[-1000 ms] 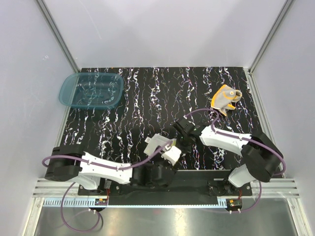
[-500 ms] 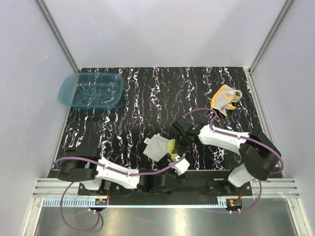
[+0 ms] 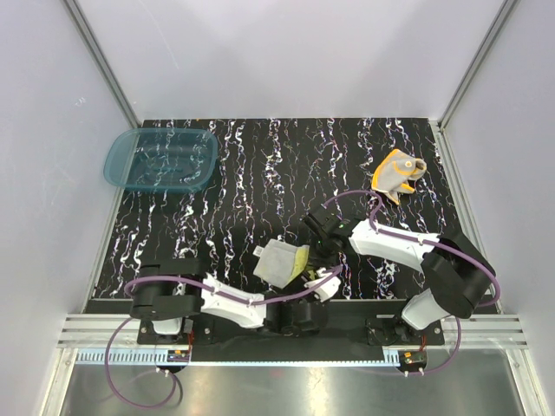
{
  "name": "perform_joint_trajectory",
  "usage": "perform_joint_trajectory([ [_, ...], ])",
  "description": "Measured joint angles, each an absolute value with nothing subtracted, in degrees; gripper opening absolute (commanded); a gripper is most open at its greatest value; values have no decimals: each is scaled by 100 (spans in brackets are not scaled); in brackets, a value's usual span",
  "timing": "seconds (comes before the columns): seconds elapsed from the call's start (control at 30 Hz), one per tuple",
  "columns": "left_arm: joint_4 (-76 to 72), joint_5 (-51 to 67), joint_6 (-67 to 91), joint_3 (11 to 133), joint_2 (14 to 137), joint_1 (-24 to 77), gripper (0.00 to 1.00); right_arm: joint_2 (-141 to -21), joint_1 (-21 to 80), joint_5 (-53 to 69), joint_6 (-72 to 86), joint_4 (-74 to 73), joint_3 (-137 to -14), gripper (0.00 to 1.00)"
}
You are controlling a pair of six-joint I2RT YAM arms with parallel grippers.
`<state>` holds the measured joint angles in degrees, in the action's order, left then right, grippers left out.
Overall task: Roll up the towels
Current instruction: Roll the towel
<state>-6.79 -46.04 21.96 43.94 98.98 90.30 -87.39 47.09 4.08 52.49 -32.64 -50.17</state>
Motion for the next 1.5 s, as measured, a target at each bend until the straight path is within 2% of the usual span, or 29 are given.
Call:
perform_joint_trajectory([
  [0.1,-609,-4571,2235,4464,9963,8941,41,-8735,4705,377,5229,-3284,-5017,3],
  [0.17,-604,-4556,2265,4464,9961,8877,29,-8707,4696,360,5218,-3293,-5017,4],
  [0.23,-622,-4521,2307,4466,9959,8801,21,-8672,4674,325,5199,-3293,-5017,5],
  [0.33,-694,-4438,2351,4464,9939,8705,15,-8619,4635,263,5181,-3301,-5013,24],
  [0.37,-735,-4377,2368,4447,9911,8672,15,-8597,4630,257,5179,-3312,-5013,36],
  [0.43,-840,-4191,2408,4331,9791,8591,14,-8514,4615,272,5175,-3343,-5013,45],
  [0.5,-1031,-3938,2475,4058,9529,8436,13,-8344,4611,316,5166,-3441,-5015,65],
  [0.57,-1170,-3717,2574,3763,9227,8265,13,-8171,4611,314,5124,-3601,-5065,78],
  [0.6,-1212,-3625,2639,3614,9074,8110,13,-8103,4611,294,5118,-3691,-5127,90],
  [0.67,-1308,-3446,2759,3378,8833,7922,13,-7990,4611,231,5070,-3839,-5271,98],
  [0.93,-1970,-2456,3249,2563,7988,7273,13,-7373,4558,-242,5048,-4097,-5470,100],
  [1.13,-2906,-1575,3789,1802,7535,6742,15,-6720,4556,-301,5162,-3909,-5094,100],
  [1.27,-3538,-1096,4171,1544,7599,6449,17,-6453,4545,-126,5253,-3374,-4482,100],
  [1.37,-4617,-607,4650,1131,7865,6064,17,-6257,4536,86,5404,-2932,-3964,99],
  [1.5,-6353,141,5494,569,8908,5343,16,-6064,4534,386,5651,-2143,-3336,100],
])
